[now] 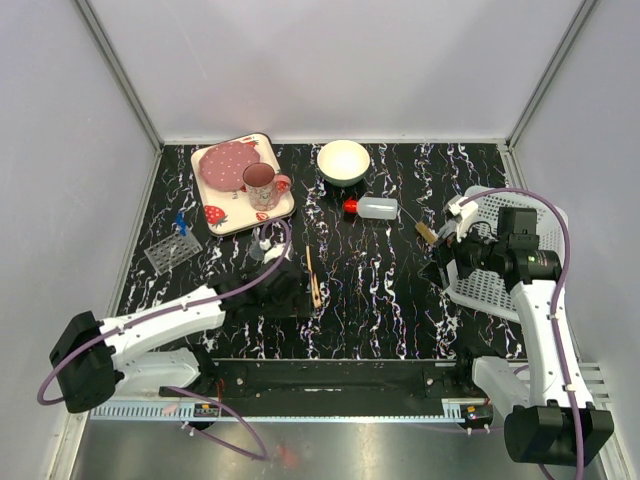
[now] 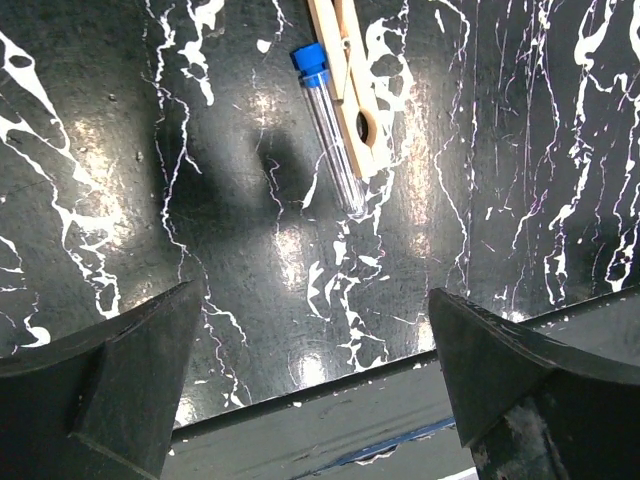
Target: Organize the chemistry lab equipment
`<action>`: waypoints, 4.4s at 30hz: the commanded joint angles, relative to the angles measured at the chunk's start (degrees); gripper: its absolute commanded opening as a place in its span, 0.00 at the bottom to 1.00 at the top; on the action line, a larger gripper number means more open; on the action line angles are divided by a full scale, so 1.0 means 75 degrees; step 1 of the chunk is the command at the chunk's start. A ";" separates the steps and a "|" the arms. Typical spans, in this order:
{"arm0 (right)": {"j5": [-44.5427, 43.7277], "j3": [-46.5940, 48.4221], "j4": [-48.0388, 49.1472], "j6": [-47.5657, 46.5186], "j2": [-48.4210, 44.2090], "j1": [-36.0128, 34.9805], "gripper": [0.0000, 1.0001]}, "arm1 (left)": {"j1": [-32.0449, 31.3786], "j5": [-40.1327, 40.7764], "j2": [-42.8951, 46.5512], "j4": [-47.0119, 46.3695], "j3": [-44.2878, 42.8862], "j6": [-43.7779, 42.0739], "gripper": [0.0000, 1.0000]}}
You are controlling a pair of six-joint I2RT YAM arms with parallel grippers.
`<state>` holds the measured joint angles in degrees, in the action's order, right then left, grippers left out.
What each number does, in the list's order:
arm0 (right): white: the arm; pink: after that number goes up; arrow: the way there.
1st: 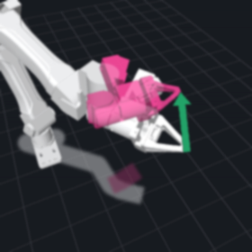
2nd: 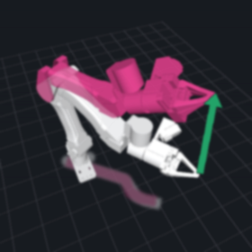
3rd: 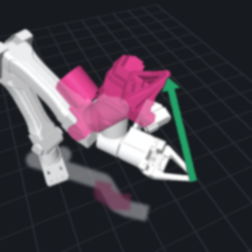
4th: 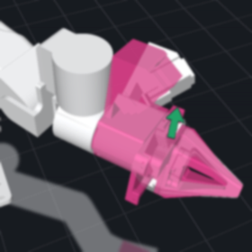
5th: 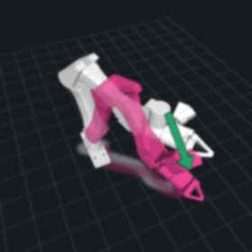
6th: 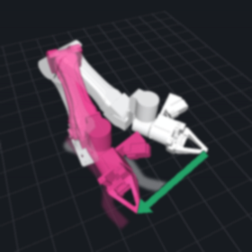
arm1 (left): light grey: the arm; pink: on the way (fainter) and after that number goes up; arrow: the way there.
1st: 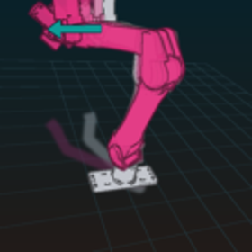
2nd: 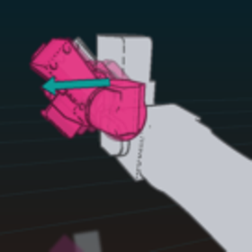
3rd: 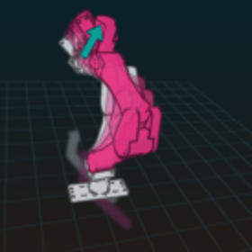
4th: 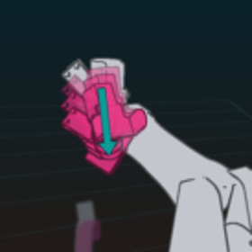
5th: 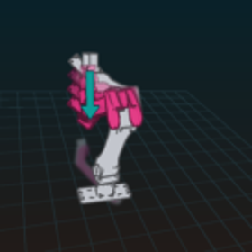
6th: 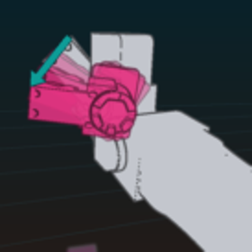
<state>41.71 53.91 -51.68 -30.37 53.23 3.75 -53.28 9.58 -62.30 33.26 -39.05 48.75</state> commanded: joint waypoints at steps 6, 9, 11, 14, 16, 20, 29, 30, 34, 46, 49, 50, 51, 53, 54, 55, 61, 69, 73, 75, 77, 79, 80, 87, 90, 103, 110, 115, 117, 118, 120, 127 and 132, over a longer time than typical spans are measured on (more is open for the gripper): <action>0.0637 -0.0075 0.0539 0.0112 -0.0079 0.0039 1.00 | -0.0653 0.0726 -0.0400 0.0206 -0.0618 0.0554 0.99; 0.0684 -0.0028 0.0586 0.0112 -0.0020 0.0039 1.00 | -0.0841 0.0854 -0.0505 0.0359 -0.0746 0.0730 0.99; 0.0731 -0.0028 0.0633 0.0135 0.0016 0.0039 1.00 | -0.0900 0.0878 -0.0575 0.0476 -0.0817 0.0823 0.99; 0.0836 -0.0005 0.0715 0.0170 0.0062 0.0039 1.00 | -0.1029 0.0902 -0.0833 0.0651 -0.0946 0.0964 0.99; 0.0895 0.0007 0.0738 0.0182 0.0086 0.0039 1.00 | -0.1134 0.0948 -0.1055 0.0722 -0.1051 0.1000 0.99; 0.1000 -0.0039 0.0797 0.0194 0.0121 0.0039 1.00 | -0.1228 0.0960 -0.1593 0.0710 -0.1261 0.1035 0.99; 0.1083 -0.0203 0.0961 0.0229 0.0180 0.0039 1.00 | -0.1299 0.1451 -0.3257 0.0944 -0.2339 0.0999 0.88; 0.1094 -0.0204 0.0961 0.0229 0.0180 0.0039 1.00 | -0.1299 0.1522 -0.3364 0.0956 -0.2387 0.1035 0.86; 0.1106 -0.0239 0.1019 0.0229 0.0180 0.0039 1.00 | -0.1311 0.1664 -0.3833 0.1354 -0.2645 0.1210 0.79; 0.1095 -0.0321 0.1066 0.0252 0.0156 0.0039 1.00 | -0.1147 0.1652 -0.4454 0.1320 -0.2739 0.1059 0.63; 0.1106 -0.0344 0.1078 0.0252 0.0168 0.0039 1.00 | -0.1053 0.1617 -0.4501 0.1261 -0.2692 0.1023 0.60; 0.1106 -0.0344 0.1078 0.0264 0.0156 0.0039 1.00 | -0.0972 0.1582 -0.4490 0.1238 -0.2669 0.1000 0.58; 0.1083 -0.0333 0.1067 0.0253 0.0156 0.0039 1.00 | -0.0924 0.1547 -0.4478 0.1157 -0.2645 0.0977 0.57; 0.1094 -0.0344 0.1067 0.0264 0.0145 0.0039 1.00 | -0.0796 0.1465 -0.4466 0.1063 -0.2598 0.0883 0.54; 0.1094 -0.0356 0.1055 0.0264 0.0133 0.0039 1.00 | -0.0760 0.1453 -0.4478 0.1004 -0.2587 0.0848 0.53; 0.1094 -0.0344 0.1066 0.0264 0.0156 0.0039 1.00 | -0.0737 0.1441 -0.4513 0.0980 -0.2598 0.0778 0.53; 0.1071 -0.0333 0.1055 0.0288 0.0145 0.0039 1.00 | -0.0561 0.1242 -0.4794 0.0805 -0.2634 0.0543 0.52; 0.1106 -0.0309 0.1055 0.0276 0.0215 0.0039 1.00 | -0.0221 0.1031 -0.4736 0.0476 -0.2353 0.0437 0.30; 0.1223 -0.0262 0.0997 0.0241 0.0285 0.0039 1.00 | -0.0209 0.1007 -0.4433 0.0453 -0.2165 0.0496 0.18; 0.1340 -0.0181 0.0857 0.0136 0.0343 0.0039 1.00 | -0.0209 0.0996 -0.4059 0.0371 -0.1967 0.0554 0.13; 0.1480 -0.0122 0.0646 -0.0087 0.0460 0.0039 1.00 | -0.0221 0.0949 -0.3672 0.0126 -0.1779 0.0566 0.11; 0.1773 -0.0005 0.0482 -0.0402 0.0659 0.0039 1.00 | -0.0232 0.0844 -0.2876 -0.0178 -0.1416 0.0485 0.10; 0.1878 0.0030 0.0307 -0.0520 0.0741 0.0039 1.00 | -0.0256 0.0797 -0.2548 -0.0598 -0.1276 0.0426 0.09; 0.3354 0.0698 -0.0105 -0.0663 0.1924 -0.0893 1.00 | -0.0268 -0.0233 0.0370 -0.3411 0.0155 0.0050 0.10; 0.3193 0.0921 0.0198 0.0002 0.2334 -0.1914 1.00 | -0.0256 -0.0375 0.0654 -0.4433 0.0226 0.0226 0.10; 0.2536 0.0688 0.3877 0.4657 0.2641 -0.3242 1.00 | -0.0256 0.0198 -0.0282 -0.7524 -0.0314 0.1796 0.09; 0.2664 0.0546 0.4722 0.5654 0.2933 -0.3242 0.87 | -0.0256 0.0468 -0.0575 -0.7926 -0.0301 0.2300 0.09; 0.3133 0.0652 0.5330 0.6544 0.3273 -0.3254 0.67 | -0.0267 0.0515 -0.0646 -0.7915 -0.0313 0.2301 0.09; 0.3215 0.0640 0.5472 0.6838 0.3367 -0.3254 0.59 | -0.0279 0.0527 -0.0658 -0.7926 -0.0313 0.2277 0.09; 0.3227 0.0652 0.5519 0.6885 0.3414 -0.3277 0.55 | -0.0279 0.0550 -0.0658 -0.7903 -0.0325 0.2254 0.09; 0.3262 0.0664 0.5566 0.6979 0.3484 -0.3289 0.45 | -0.0279 0.0574 -0.0681 -0.7810 -0.0395 0.2149 0.09; 0.3286 0.0640 0.5812 0.7283 0.3613 -0.3289 0.27 | -0.0373 0.0574 -0.0786 -0.7633 -0.0501 0.1972 0.10; 0.3286 0.0593 0.5824 0.7202 0.3625 -0.3289 0.17 | -0.0420 0.0562 -0.0752 -0.7540 -0.0524 0.1832 0.22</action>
<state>65.84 57.56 -11.11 23.11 80.09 -20.62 -55.57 13.76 -68.12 -21.08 -40.16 64.20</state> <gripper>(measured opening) 0.212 0.165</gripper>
